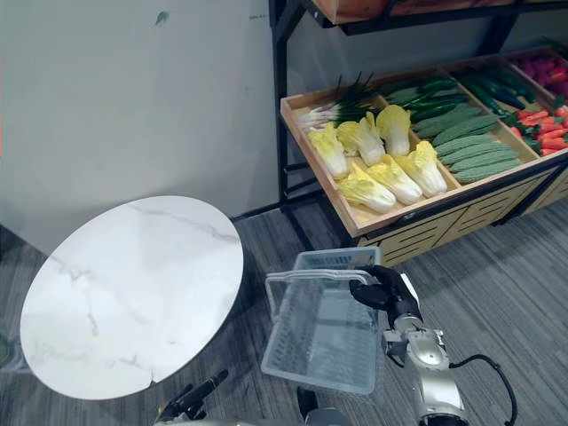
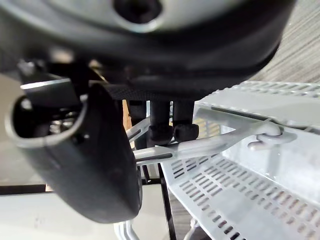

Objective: Pick vegetable in the basket

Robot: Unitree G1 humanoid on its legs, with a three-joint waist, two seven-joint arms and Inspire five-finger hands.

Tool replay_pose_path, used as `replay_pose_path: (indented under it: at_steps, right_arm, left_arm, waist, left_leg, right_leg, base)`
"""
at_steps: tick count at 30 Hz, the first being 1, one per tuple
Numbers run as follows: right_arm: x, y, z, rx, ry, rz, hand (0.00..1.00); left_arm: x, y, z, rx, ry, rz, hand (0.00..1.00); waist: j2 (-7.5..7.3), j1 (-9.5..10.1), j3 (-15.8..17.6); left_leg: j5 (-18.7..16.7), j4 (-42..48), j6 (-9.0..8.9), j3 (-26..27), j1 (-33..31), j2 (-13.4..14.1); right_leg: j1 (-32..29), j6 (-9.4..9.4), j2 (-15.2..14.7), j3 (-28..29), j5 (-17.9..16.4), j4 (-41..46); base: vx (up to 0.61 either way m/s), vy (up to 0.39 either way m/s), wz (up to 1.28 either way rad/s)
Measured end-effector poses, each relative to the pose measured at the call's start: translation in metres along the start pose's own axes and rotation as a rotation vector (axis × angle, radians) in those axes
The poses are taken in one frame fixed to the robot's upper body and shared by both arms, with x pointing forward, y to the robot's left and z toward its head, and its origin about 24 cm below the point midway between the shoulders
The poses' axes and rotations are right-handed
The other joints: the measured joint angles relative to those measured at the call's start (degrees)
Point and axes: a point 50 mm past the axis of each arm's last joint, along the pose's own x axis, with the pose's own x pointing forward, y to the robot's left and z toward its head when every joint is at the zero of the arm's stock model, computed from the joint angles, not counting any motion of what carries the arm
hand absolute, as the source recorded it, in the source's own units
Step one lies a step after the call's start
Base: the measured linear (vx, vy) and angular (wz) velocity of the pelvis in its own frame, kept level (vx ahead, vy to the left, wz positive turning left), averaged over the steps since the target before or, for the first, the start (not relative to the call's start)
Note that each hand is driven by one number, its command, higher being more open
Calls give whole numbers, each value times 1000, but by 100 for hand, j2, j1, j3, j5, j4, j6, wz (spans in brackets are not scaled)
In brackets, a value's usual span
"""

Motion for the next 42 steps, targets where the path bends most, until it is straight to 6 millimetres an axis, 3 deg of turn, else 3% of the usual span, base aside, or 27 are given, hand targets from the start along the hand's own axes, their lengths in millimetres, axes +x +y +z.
replay_pose_path:
  at_steps: [5, 7, 10, 19, 26, 42]
  right_arm:
    - [-6, -14, -33, 34, 119, -24, 0]
    - [-12, -16, -57, 13, 214, -24, 0]
    - [-16, -29, -73, 54, 267, -99, 0]
    - [-55, -48, -128, 240, 450, -321, 0]
    - [-72, -46, -145, 320, 514, -433, 0]
    - [-91, -50, -161, 394, 629, -508, 0]
  left_arm:
    - [-1, -1, -4, 19, 18, -2, 100]
    - [-1, -1, -6, 21, 25, -3, 100]
    - [-1, -2, -9, 17, 32, -5, 100]
    - [-1, -1, -9, 6, 49, 8, 100]
    - [-1, 3, -8, 2, 53, 24, 100]
    - [0, 3, -8, 4, 61, 6, 100]
  waist:
    - [8, -20, -143]
    - [53, -15, -180]
    - [141, -2, -243]
    - [40, 24, -353]
    - [-22, 44, -387]
    - [-144, 194, -400]
  left_leg:
    - [-39, 0, -8, -5, 55, 8]
    - [-49, 0, -5, -31, 73, 4]
    - [-66, 0, 14, -37, 58, -35]
    - [-114, 0, 82, -187, 161, -119]
    - [-151, 0, 109, -203, 234, -151]
    - [-157, -2, 111, -374, 257, -143]
  right_leg:
    - [-3, -23, 15, -4, -108, 134]
    - [-19, -12, 10, -27, -187, 230]
    - [-65, 1, -22, -26, -229, 294]
    - [53, 30, -147, -165, -385, 420]
    - [147, -6, -181, -188, -377, 390]
    - [357, -6, -230, -392, -351, 180]
  base:
    - [14, 5, 0]
    - [5, -6, 5]
    - [-3, 5, 1]
    - [-5, 12, 8]
    - [1, 3, 1]
    - [-8, -4, 5]
